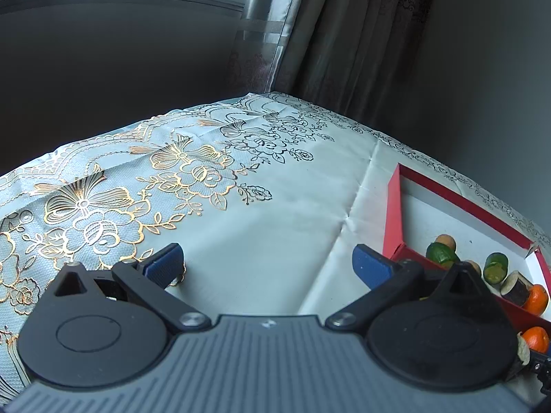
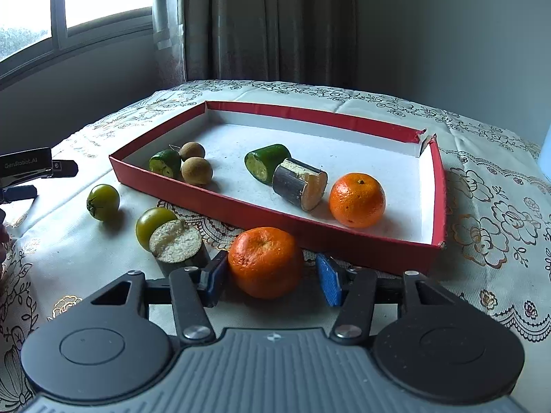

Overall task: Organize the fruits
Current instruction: 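Lower the right gripper onto the tangerine beside the box and close it, then carry the tangerine into the red box and open the right gripper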

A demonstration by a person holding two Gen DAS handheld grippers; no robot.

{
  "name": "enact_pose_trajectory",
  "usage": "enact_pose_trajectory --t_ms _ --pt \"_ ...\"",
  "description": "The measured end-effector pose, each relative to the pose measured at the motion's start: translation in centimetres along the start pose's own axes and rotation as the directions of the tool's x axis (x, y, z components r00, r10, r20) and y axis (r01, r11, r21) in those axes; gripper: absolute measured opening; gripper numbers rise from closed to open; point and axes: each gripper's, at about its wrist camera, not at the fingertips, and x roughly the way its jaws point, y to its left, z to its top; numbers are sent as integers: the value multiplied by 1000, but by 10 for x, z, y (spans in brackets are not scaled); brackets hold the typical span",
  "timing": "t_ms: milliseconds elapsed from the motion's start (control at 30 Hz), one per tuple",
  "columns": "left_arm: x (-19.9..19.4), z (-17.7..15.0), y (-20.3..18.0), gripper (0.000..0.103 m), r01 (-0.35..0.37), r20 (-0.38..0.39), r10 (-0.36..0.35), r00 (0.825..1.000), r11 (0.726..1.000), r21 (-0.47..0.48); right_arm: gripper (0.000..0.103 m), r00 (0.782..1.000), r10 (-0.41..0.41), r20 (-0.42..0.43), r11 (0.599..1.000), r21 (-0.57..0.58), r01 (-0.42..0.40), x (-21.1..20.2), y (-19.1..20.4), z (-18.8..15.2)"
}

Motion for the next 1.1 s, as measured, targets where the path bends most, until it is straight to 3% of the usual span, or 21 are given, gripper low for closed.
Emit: enact_pose_trajectory --t_ms 67,367,733,1100 --pt "0 0 0 103 0 0 0 1000 1000 0 45 1000 2 5 1000 4 -2 -1 0 0" --pt "0 0 0 103 0 0 0 1000 1000 0 44 1000 7 28 1000 17 -8 -5 -2 -1" --pt "0 0 0 103 0 0 0 1000 1000 0 44 988 9 156 999 31 -14 -25 5 29" --pt "0 0 0 103 5 -1 -5 1000 1000 0 44 994 1 109 1000 18 -3 21 19 56"
